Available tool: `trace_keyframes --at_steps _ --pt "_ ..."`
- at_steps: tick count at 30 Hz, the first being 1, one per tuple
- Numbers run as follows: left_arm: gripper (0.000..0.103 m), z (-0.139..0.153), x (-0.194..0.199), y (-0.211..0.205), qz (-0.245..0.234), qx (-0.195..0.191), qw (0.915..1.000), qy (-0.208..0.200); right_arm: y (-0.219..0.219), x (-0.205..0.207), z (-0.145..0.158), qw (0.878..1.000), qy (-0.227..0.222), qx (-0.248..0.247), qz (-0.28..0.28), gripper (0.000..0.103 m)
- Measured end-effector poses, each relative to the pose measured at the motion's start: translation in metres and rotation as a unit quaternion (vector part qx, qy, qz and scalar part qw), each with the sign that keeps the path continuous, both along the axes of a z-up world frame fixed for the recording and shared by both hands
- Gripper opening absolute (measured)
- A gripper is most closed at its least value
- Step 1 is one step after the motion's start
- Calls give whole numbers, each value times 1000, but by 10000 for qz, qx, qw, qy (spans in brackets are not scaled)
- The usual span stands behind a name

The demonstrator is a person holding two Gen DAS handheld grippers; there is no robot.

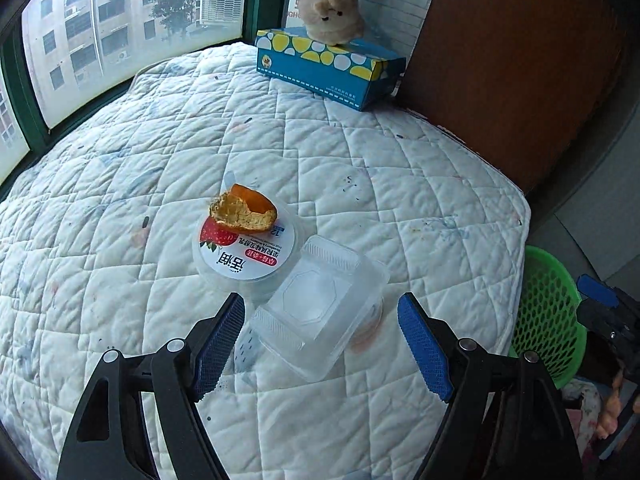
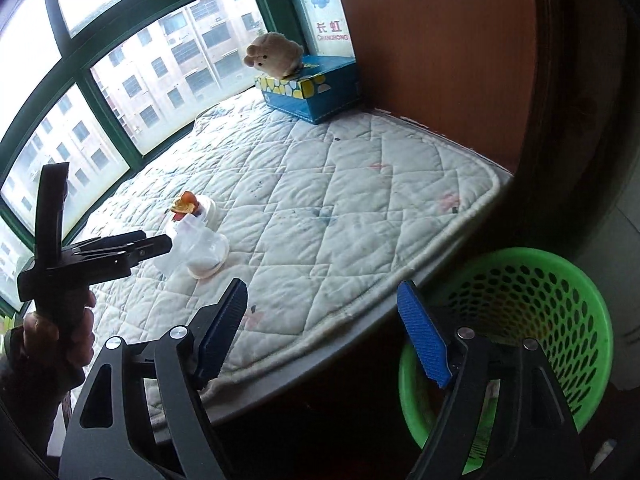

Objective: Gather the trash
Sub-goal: 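Move both tools back to the clear plastic containers on the mattress, then grasp the clear rectangular box with the left tool while the right tool grasps the clear round cup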

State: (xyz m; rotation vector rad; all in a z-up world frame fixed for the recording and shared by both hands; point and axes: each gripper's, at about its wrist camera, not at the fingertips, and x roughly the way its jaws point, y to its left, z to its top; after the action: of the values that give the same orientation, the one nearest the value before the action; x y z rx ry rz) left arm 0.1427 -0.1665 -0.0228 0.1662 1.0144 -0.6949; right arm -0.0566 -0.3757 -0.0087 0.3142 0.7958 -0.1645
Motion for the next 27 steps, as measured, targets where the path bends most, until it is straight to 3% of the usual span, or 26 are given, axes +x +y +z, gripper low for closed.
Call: trace_keyframes --at_steps 6,12,19,27 --pt "75 -19 13 -4 -121 59 9997 211 11 18 -8 9997 146 17 204 78" --pt "59 -25 16 -1 -260 -287 9981 476 22 37 -17 9987 293 26 405 78" --pt "56 -19 12 8 -180 -331 9988 325 32 50 -24 9977 379 13 567 78" --pt "56 15 15 44 124 -540 9985 3 53 67 -33 9949 455 -23 897 78"
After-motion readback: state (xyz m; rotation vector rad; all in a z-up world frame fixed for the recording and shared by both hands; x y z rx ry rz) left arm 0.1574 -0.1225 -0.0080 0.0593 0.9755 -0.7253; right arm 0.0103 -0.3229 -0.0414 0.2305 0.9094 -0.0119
